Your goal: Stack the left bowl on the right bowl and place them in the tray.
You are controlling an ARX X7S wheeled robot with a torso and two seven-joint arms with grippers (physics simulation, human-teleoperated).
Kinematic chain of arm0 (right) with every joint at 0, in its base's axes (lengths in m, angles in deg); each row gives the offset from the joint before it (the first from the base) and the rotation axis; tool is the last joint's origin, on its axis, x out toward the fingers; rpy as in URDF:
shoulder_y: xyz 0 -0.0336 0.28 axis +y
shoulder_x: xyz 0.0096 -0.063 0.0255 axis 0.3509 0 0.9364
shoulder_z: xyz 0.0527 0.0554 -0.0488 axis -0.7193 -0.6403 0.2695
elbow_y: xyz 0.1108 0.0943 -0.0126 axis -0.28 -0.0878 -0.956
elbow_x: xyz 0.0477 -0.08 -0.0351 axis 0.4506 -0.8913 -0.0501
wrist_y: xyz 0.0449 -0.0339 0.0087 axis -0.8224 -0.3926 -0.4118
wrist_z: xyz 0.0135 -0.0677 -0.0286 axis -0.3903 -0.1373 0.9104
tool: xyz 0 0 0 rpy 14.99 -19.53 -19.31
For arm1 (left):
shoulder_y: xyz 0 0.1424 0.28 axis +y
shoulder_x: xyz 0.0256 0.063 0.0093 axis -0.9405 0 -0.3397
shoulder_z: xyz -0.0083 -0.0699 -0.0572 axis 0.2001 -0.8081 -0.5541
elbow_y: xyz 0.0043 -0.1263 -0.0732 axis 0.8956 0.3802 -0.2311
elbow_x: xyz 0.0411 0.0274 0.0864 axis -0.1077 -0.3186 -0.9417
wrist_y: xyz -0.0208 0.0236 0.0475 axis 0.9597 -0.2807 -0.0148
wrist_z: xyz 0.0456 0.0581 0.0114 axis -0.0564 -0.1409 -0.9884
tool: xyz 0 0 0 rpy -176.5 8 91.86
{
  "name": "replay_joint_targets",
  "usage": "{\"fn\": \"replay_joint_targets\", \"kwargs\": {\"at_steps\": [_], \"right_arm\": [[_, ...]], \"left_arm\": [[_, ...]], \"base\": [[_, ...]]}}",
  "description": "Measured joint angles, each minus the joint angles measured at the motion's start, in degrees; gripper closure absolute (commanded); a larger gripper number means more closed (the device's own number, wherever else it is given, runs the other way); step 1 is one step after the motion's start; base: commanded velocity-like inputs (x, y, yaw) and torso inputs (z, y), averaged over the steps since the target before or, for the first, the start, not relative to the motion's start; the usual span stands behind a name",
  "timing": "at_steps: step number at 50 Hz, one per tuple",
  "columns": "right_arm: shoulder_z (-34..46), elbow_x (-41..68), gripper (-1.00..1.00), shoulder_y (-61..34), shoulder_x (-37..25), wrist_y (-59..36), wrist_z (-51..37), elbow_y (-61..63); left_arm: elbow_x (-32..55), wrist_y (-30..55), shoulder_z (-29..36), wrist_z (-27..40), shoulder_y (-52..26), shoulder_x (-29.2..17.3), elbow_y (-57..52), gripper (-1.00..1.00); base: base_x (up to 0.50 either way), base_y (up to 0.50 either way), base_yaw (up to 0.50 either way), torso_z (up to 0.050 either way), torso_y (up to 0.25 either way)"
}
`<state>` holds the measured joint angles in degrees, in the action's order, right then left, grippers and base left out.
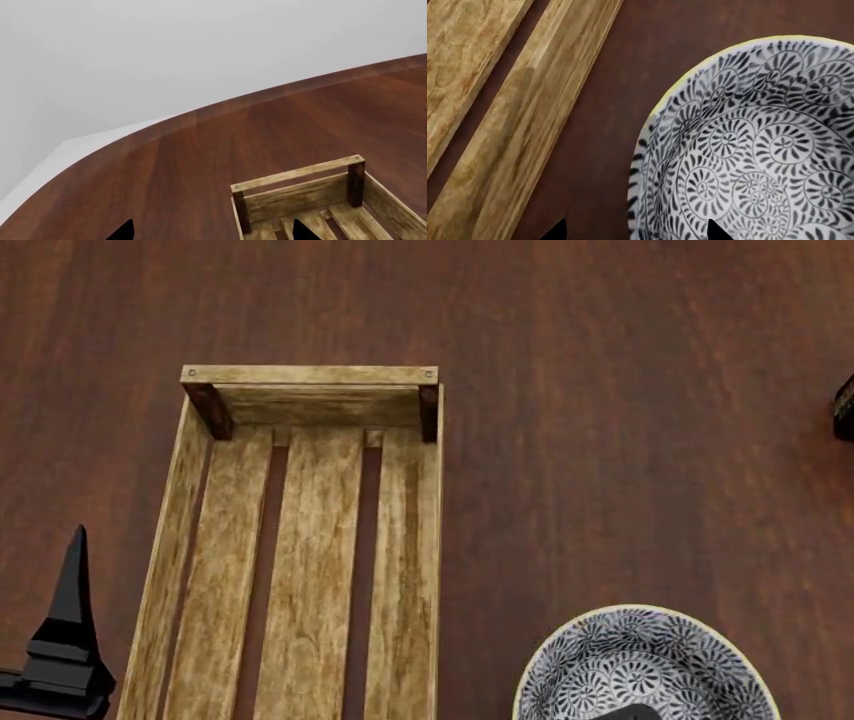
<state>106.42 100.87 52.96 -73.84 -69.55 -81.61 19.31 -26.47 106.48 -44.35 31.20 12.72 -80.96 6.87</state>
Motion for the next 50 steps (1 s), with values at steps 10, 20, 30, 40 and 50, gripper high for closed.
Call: {"fn": "replay_joint_targets", "kwargs": {"at_steps": [10, 20, 30, 40, 50], "right_arm": [[0.99, -1.17, 1.0, 0.3, 0.14, 0.93, 0.64, -1.79], [0.44, -1.79, 1.0, -0.14, 0.33, 0.79, -0.15, -1.72], [-1.01, -0.2, 1.0, -0.28, -0.16, -1.15, -2.92, 0.67], [-5.78, 7.96, 1.0, -1.12, -0.79, -6.62, -10.39, 7.09], [-10.74, 18.23, 1.0, -3.39, -1.09, -11.66, -19.04, 12.18]], "left_arm": [[0.09, -0.16, 0.02, 0.09, 0.03, -0.11, 0.12, -1.0], [0.15, -0.16, 0.13, 0.21, 0.02, -0.23, 0.12, -1.0], [0.35, -0.14, 0.07, 0.31, 0.06, -0.37, -0.04, -1.0], [0.71, -0.14, -0.18, 0.41, 0.2, -0.51, -0.34, -1.0], [1.15, -0.25, -0.5, 0.49, 0.37, -0.62, -0.53, -1.0]], "base": [[0.0, 0.0, 0.0, 0.0, 0.0], [0.0, 0.0, 0.0, 0.0, 0.0], [0.0, 0.0, 0.0, 0.0, -0.002], [0.0, 0.0, 0.0, 0.0, 0.0], [0.0, 0.0, 0.0, 0.0, 0.0]]}}
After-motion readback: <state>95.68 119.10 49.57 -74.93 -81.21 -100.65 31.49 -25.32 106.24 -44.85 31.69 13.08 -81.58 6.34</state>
